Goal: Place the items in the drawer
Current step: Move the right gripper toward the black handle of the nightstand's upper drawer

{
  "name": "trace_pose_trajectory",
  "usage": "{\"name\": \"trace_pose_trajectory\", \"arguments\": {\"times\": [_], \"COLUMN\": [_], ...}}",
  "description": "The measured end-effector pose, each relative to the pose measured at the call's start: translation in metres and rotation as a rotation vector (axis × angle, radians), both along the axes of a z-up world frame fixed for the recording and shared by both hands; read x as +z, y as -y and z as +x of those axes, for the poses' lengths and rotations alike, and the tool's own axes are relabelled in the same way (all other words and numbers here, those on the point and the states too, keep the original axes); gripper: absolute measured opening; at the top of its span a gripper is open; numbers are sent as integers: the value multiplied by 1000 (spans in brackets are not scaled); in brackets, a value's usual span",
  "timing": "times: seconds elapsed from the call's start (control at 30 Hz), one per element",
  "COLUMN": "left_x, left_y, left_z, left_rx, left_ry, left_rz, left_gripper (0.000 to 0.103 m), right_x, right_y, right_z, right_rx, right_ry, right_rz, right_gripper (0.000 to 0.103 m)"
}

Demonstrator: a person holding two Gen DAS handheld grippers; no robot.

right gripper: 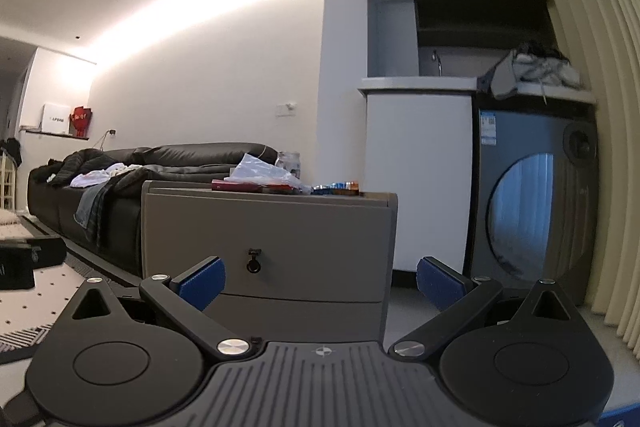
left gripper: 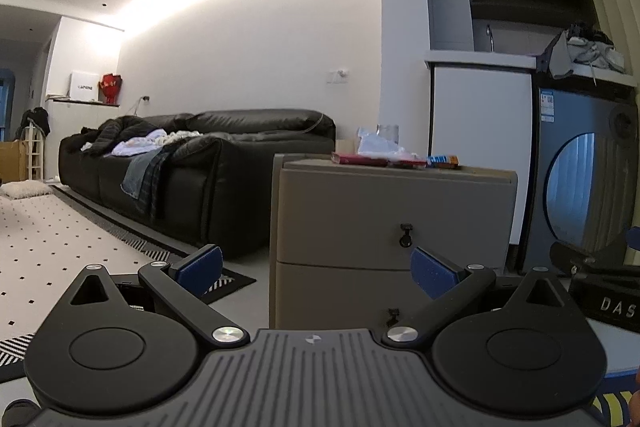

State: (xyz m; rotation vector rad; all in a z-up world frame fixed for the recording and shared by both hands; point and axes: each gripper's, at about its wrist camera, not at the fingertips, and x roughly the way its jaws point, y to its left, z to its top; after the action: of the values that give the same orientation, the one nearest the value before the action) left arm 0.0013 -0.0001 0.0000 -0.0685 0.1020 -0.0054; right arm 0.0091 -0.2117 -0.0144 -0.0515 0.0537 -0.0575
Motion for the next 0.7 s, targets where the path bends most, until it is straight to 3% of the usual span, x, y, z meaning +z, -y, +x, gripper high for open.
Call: {"name": "trace_pose_trajectory", "arguments": {"times": [0.27,0.7], "left_x": [0,4], "left_y": [2,11], "left_z": [17,25], "left_rx": [-17,-36], "left_ry": [-87,-72], "left_rz": [27,26], "left_gripper": [103,103], "right_x": [1,5], "right_y": [6,12], "right_z": [10,23], "right_rx": [-12,-28], "right_ry": [-37,-73], "right_rz": [33,29], "right_gripper": [103,103]}}
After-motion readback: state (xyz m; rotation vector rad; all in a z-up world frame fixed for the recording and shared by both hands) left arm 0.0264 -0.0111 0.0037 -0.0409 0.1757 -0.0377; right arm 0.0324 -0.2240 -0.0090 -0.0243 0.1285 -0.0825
